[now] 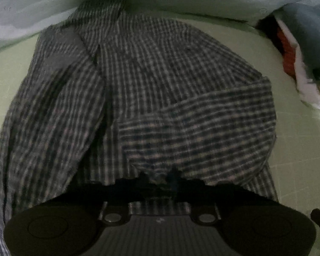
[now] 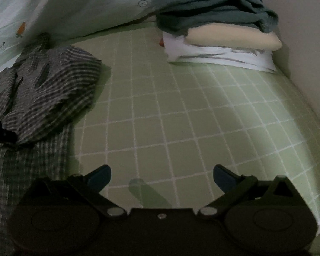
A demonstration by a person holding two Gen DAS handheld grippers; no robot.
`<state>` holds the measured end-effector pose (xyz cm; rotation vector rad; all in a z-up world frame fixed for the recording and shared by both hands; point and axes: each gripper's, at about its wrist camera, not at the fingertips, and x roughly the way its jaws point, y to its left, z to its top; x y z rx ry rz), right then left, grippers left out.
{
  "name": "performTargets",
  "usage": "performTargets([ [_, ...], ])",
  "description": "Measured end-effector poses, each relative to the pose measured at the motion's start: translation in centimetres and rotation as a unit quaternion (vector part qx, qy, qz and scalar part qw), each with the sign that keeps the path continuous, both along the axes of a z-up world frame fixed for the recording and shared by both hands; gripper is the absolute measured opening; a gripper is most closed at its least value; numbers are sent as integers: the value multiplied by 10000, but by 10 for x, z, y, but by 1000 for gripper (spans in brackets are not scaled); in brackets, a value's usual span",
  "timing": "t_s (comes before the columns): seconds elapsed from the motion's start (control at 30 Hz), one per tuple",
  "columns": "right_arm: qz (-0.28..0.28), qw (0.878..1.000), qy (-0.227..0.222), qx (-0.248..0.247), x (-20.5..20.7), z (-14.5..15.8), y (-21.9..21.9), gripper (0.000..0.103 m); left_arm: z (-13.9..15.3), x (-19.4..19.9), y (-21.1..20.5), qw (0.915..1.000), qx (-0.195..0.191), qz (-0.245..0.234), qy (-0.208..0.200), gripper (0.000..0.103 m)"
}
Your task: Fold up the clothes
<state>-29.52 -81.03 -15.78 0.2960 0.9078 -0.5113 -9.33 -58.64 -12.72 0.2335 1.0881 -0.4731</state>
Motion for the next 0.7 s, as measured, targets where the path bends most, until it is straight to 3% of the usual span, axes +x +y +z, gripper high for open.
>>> performTargets([
  [0.3, -81, 9998, -146, -146, 38, 9, 40, 103, 81, 36, 68, 9919, -729, 78, -1041, 6],
  [0.47, -34, 9994, -275, -188, 72, 13, 90, 103, 114, 96, 142, 9810, -1302, 628, -1294, 6],
  [0.7, 47, 9988, -306, -388, 126, 17, 169, 103, 129, 192, 245, 9681, -1417, 1183, -1694, 6],
])
